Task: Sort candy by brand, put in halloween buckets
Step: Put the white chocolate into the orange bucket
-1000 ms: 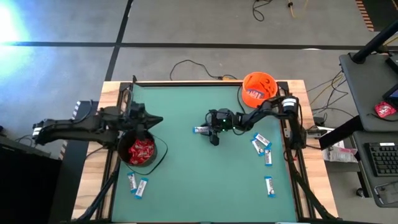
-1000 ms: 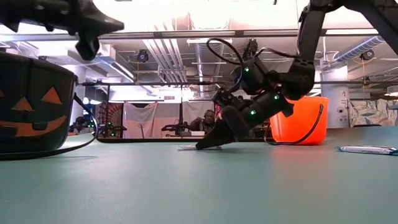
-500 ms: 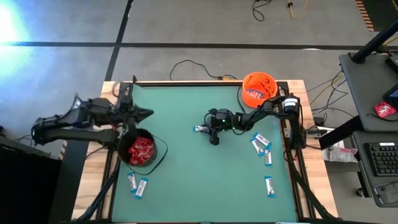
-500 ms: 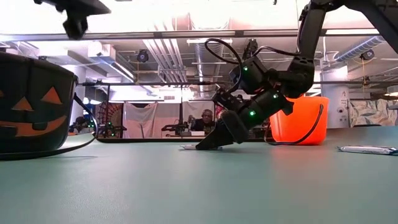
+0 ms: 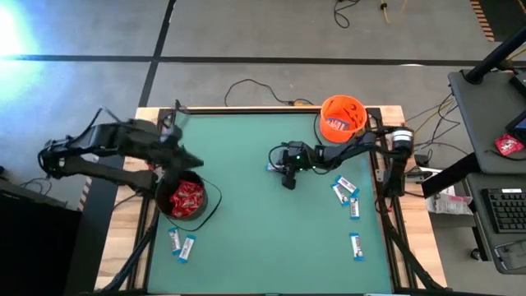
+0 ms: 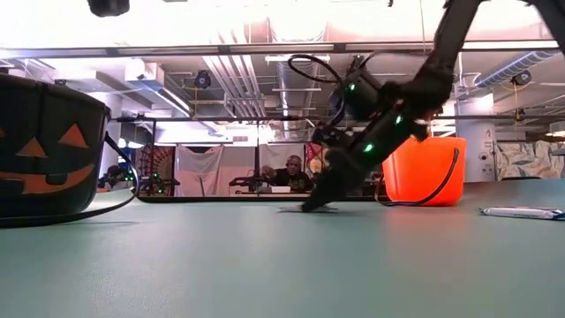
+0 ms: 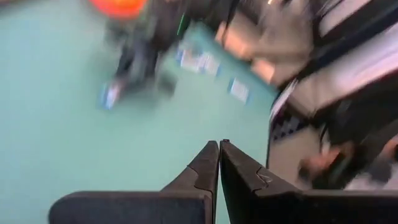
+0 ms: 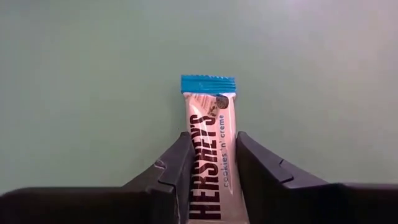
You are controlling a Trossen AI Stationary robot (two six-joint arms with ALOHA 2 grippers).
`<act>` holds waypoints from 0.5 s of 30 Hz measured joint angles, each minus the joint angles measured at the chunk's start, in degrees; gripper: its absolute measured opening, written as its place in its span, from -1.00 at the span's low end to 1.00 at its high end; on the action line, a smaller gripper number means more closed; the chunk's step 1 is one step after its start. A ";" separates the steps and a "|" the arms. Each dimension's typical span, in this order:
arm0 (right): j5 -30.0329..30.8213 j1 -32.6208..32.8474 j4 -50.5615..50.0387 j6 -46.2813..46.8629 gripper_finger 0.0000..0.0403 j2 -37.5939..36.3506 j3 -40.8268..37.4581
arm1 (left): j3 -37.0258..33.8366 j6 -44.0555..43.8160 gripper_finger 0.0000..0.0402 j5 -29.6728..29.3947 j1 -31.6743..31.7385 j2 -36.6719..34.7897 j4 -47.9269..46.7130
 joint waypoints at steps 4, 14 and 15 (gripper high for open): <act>3.61 -0.13 -12.89 1.61 -0.53 -12.89 0.55 | 8.34 -5.49 -1.00 1.02 -6.50 7.44 -15.46; 20.86 -5.03 -53.94 8.42 -0.84 -35.79 13.07 | 24.16 -13.76 -1.00 -1.90 -21.73 21.46 -33.82; 22.26 -6.44 -57.87 8.27 -0.88 -36.19 14.70 | 24.81 -13.96 -1.00 -1.95 -22.38 22.27 -35.03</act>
